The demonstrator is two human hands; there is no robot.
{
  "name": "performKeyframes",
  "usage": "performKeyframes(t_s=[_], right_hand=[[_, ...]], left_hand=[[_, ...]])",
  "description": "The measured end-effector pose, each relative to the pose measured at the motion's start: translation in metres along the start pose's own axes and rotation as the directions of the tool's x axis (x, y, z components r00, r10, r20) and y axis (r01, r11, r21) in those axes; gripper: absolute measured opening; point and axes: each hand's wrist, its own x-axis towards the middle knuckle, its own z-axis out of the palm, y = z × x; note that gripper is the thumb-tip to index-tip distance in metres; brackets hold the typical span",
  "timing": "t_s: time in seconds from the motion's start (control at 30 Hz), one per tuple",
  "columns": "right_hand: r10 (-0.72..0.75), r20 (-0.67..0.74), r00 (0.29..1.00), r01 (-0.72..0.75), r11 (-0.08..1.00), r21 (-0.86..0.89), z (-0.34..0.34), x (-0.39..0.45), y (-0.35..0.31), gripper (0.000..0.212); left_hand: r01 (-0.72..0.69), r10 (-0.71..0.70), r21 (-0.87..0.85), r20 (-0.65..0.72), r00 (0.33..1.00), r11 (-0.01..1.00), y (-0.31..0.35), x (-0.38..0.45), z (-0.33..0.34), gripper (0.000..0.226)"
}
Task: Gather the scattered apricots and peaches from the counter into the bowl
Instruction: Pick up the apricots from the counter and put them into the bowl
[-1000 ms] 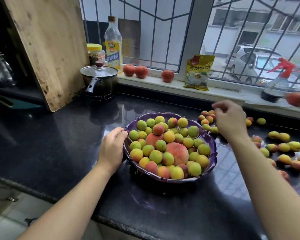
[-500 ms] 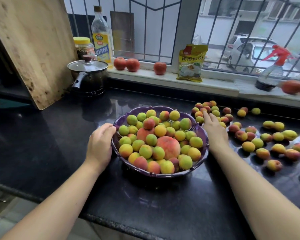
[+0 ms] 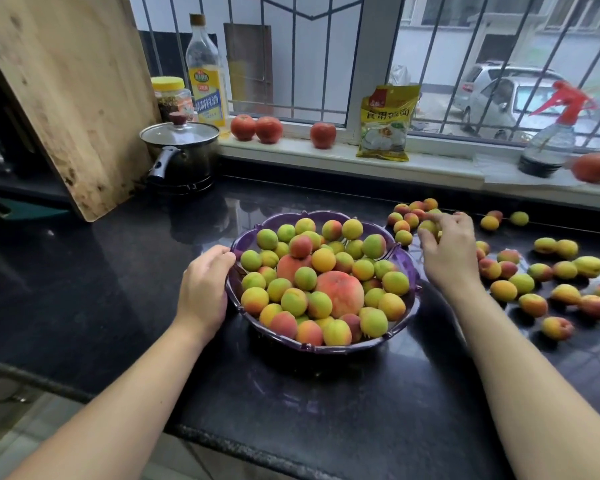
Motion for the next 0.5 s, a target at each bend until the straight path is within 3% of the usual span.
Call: performKeyframes(t_s=[0.07, 0.17, 0.3, 0.37, 0.5], right_hand=[[-0.067, 0.049, 0.997, 0.059, 0.987, 0.148, -0.019, 0.004, -0.019, 0.033], [-0.247, 0.271, 0.93, 0.131, 0.914, 0.385, -0.048, -0.003, -0.061, 0.031], [-0.461, 0.572, 0.678, 0.383, 0.886, 0.261, -0.051, -0.034, -0.105, 0.031], [-0.476, 0.592, 0.65, 0.486, 0.86, 0.158, -0.038, -0.045, -0.111, 0.033], [-0.477, 0.569, 0.67, 0.523, 0.847, 0.093, -0.023, -0.053, -0.112, 0.037]], left_hand=[[0.005, -0.005, -0.009, -0.004, 1.0, 1.0, 0.0, 0.0, 0.0, 0.037], [0.009, -0.009, -0.014, -0.004, 1.0, 1.0, 0.0, 0.0, 0.0, 0.036], [0.01, -0.01, 0.0, -0.007, 1.0, 1.0, -0.002, 0.002, -0.001, 0.035], [0.011, -0.011, 0.007, -0.008, 1.0, 1.0, -0.003, 0.002, -0.001, 0.034], [0.015, -0.015, 0.003, -0.007, 1.0, 1.0, -0.002, 0.002, 0.0, 0.033]])
